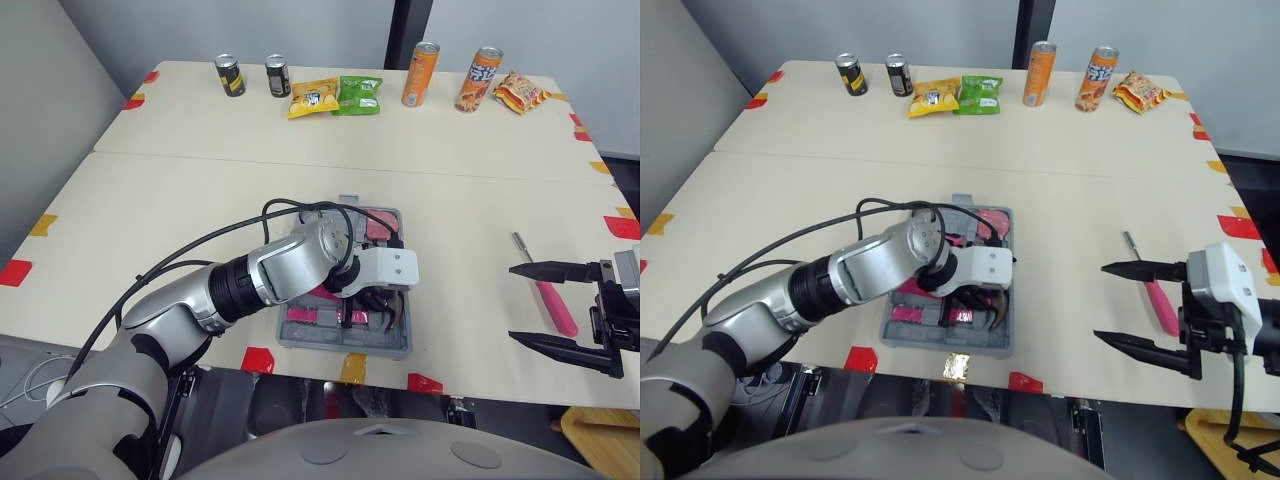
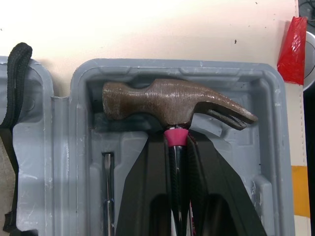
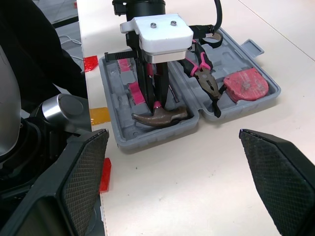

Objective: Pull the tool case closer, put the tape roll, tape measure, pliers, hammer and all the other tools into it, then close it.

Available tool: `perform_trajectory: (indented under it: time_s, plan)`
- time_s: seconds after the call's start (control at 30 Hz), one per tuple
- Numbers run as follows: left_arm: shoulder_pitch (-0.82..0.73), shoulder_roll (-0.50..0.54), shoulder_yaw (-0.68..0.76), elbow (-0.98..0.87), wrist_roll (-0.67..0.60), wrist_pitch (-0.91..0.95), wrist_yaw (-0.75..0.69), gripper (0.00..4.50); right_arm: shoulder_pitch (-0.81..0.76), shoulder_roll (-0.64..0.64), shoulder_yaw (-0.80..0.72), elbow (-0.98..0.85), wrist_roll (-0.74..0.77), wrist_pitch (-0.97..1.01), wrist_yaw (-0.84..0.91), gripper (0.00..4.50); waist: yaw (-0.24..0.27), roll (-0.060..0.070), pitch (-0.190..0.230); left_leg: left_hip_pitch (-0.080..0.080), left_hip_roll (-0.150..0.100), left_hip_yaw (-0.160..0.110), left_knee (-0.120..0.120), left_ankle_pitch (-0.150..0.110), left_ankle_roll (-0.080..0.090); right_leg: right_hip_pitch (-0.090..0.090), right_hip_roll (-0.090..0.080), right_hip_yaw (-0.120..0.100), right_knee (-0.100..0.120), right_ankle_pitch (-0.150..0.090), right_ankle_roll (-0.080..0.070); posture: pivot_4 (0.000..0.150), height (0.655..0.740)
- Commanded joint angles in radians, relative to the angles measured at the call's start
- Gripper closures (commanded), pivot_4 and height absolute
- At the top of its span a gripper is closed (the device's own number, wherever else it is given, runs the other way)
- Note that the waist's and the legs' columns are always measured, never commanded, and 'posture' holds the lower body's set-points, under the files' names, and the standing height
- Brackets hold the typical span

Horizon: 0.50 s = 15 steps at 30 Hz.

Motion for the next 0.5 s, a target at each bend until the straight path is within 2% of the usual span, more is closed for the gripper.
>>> perform_trajectory:
  time_s: [0.03, 0.13, 0.3, 0.5]
  plan:
    - [-0.009, -0.003, 0.009, -0.020, -0.001, -0.002, -0.007, 3.48, 0.000, 0.007, -0.033, -0.018, 0.004, -0.016, 0.000, 0.00, 0.000, 0.000, 0.000, 0.000, 0.000, 0.000, 0.000, 0.000, 0.000, 0.000, 0.000, 0.000, 0.000, 0.000, 0.000, 0.150, 0.7400]
    - [-0.008, 0.010, 0.069, -0.038, -0.036, 0.013, -0.021, 2.45, -0.001, 0.007, -0.029, -0.016, 0.003, -0.019, 0.000, 0.00, 0.000, 0.000, 0.000, 0.000, 0.000, 0.000, 0.000, 0.000, 0.000, 0.000, 0.000, 0.000, 0.000, 0.000, 0.000, 0.150, 0.7400]
    - [0.013, 0.076, 0.220, -0.086, -0.151, -0.019, -0.109, 2.45, -0.008, 0.004, -0.023, -0.009, 0.001, -0.022, 0.001, 0.00, -0.003, 0.000, 0.000, 0.000, 0.000, 0.000, 0.000, 0.000, 0.000, 0.000, 0.000, 0.000, 0.000, 0.000, 0.000, 0.150, 0.7400]
    - [0.198, 0.145, 0.456, -0.057, -0.255, -0.313, -0.215, 2.45, -0.018, 0.007, -0.013, -0.008, -0.001, -0.025, -0.005, 0.00, -0.004, 0.002, -0.001, 0.000, 0.000, 0.000, -0.001, 0.000, 0.000, 0.000, 0.000, 0.000, -0.001, 0.000, 0.000, 0.150, 0.7400]
